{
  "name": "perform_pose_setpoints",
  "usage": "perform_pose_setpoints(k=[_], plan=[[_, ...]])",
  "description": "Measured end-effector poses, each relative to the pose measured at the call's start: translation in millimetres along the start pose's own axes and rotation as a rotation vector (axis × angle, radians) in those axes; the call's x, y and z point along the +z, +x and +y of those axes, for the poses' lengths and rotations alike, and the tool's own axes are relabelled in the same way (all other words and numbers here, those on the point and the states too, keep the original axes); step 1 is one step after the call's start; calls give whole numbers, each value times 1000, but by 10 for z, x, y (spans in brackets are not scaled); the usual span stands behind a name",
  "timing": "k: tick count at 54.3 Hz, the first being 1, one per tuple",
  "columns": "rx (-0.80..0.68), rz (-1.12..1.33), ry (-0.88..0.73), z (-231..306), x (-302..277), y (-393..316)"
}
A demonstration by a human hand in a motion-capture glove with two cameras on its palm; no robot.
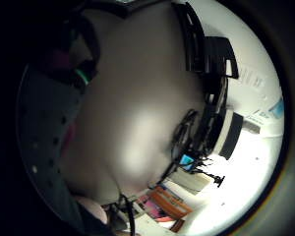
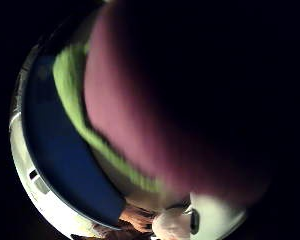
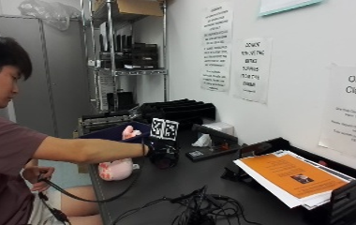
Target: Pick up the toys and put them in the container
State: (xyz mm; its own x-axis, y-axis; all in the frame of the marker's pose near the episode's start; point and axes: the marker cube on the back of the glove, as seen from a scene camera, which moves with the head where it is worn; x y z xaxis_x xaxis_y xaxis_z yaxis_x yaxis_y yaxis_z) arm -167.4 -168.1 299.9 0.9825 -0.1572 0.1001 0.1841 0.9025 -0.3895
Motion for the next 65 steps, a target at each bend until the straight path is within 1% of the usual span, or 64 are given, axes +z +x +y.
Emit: perform_pose_setpoints(k=[5,10,17,24,33,41,46,53,58,65], plan=[[12,-96,31,7,-31,26],[8,-166,99,84,-137,66],[35,-277,234,273,-594,194],[51,-256,309,624,-1244,418],[69,-178,358,1049,-1890,539],[66,-147,388,1361,-2212,523],[36,-126,393,1483,-2354,333],[-37,-146,400,1615,-2582,-159],[-110,-193,401,1654,-2657,-627],[-217,-178,379,1684,-2664,-1362]])
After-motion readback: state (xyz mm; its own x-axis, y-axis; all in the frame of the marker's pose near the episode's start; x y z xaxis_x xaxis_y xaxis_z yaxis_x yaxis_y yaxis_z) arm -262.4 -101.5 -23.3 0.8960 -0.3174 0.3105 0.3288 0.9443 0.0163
